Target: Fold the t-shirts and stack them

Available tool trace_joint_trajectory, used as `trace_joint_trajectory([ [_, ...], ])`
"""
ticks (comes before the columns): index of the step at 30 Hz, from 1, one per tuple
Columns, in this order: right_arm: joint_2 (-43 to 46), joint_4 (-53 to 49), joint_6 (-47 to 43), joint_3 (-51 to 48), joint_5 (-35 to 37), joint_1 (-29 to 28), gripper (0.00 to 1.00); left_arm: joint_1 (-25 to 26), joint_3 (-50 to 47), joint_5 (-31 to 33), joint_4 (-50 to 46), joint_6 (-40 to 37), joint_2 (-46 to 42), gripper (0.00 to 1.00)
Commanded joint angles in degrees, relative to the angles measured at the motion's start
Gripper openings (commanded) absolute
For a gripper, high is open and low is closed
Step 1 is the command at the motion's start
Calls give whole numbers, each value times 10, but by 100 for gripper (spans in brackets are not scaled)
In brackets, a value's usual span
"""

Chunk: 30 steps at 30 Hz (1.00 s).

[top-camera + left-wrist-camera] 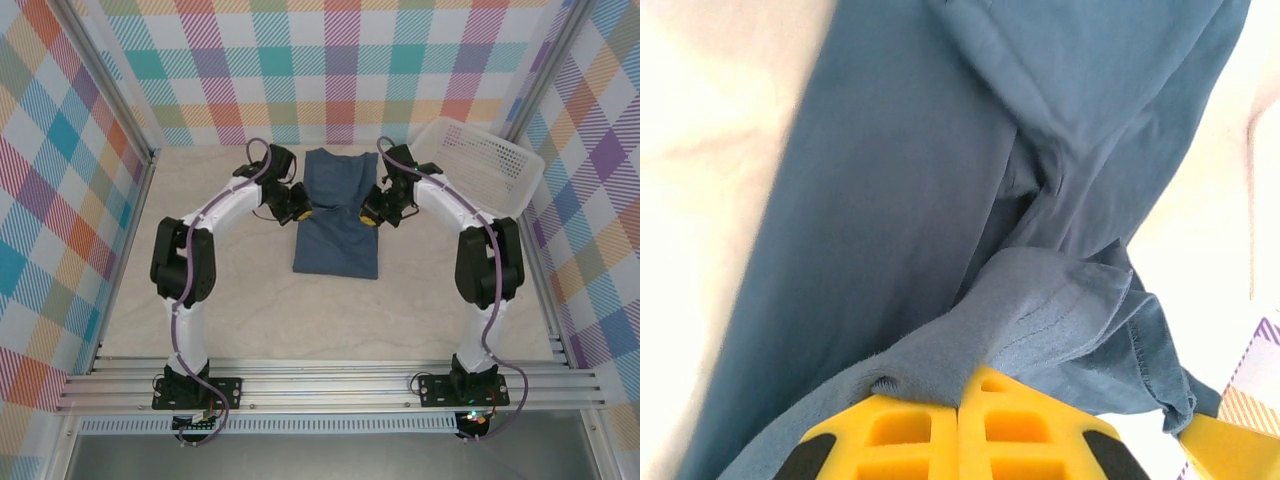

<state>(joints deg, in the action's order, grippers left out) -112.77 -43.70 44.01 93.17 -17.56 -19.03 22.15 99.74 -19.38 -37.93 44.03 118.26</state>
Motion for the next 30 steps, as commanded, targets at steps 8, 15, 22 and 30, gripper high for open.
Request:
trace_joint_trajectory([
  [8,-88,-31,-37,87,42,29,37,-21,182,15,-103,-69,116,50],
  [15,5,-17,-65,23,65,28,46,-18,-48,38,-46,-36,-51,48],
  [22,114,31,-5,-174,35,-10,43,0,-263,-22,50,39,-143,49],
  [30,145,134,85,-331,-47,-11,45,14,-306,-53,99,63,-101,51],
])
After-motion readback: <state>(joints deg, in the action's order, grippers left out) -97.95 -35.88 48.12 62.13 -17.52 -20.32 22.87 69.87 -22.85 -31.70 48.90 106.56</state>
